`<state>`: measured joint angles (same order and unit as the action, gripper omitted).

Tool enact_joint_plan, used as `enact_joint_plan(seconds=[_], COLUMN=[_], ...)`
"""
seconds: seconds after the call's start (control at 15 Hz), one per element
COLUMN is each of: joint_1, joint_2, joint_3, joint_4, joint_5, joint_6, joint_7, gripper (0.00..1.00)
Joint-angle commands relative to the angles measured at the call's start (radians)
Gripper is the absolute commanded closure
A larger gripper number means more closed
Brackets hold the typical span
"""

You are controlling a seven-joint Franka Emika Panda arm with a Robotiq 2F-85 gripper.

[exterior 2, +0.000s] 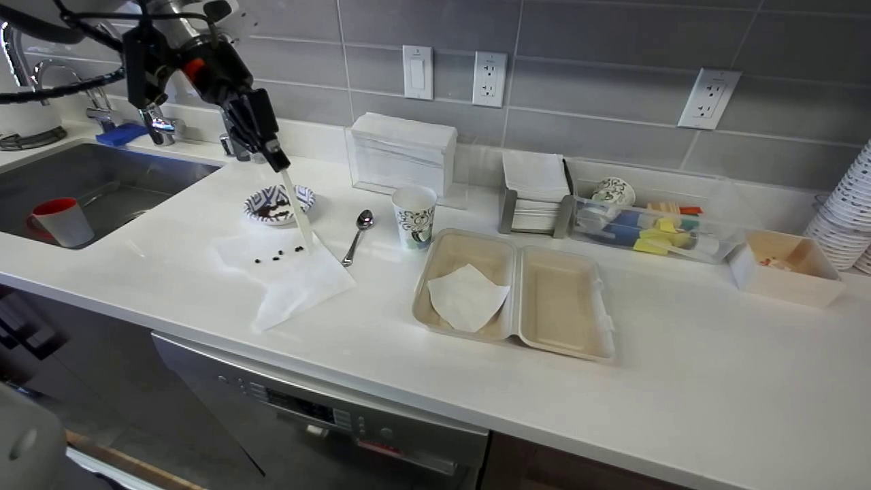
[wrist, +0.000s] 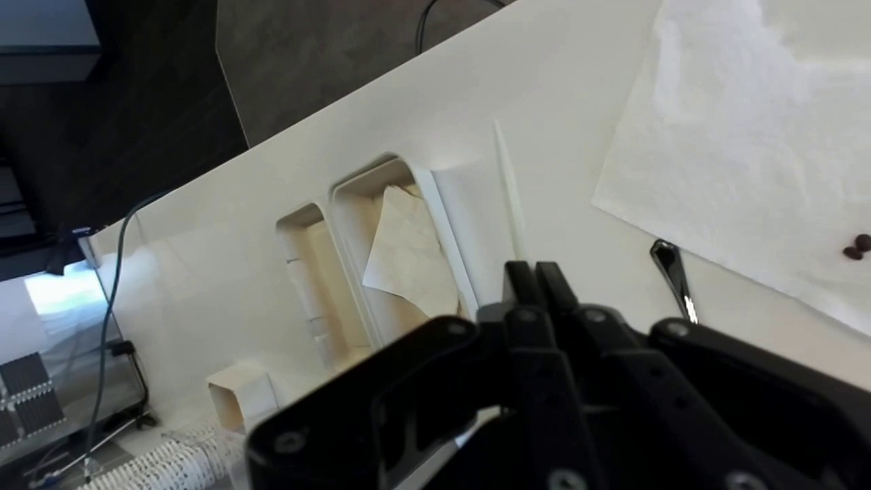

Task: Remove the straw from the cup

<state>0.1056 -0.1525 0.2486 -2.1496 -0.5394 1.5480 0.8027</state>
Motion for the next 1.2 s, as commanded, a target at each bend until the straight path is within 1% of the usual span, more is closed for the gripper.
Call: enact_joint_plan(seconds=[0.0, 0.2, 0.27, 0.47, 0.53, 0.67, 0.93, 1.13], joint_1=[0.014, 0.014, 0.011, -0.001, -0.005, -0.011, -0.015, -0.013], joint_2=[0.005, -0.003, -0.005, 0.033, 0.056, 0.098, 0.189, 0.248], joint_3=[-0.014, -0.014, -0.009, -0.014, -0.025, -0.042, -0.090, -0.121], joint_4=[0.004, 0.006, -0.002, -0.010, -0.002, 0.003, 0.014, 0.028], joint_5=[-0.002, -0.002, -0.016, -0.083, -0.079, -0.117, -0.193, -0.212], joint_6=[-0.003, -0.003, -0.040, -0.060, -0.072, -0.086, -0.066, -0.046], joint_7=[0.001, 0.001, 0.028, 0.125, 0.144, 0.215, 0.324, 0.381], gripper=[0.96, 0.96, 0.99, 0.99, 0.99, 0.99, 0.99, 0.99])
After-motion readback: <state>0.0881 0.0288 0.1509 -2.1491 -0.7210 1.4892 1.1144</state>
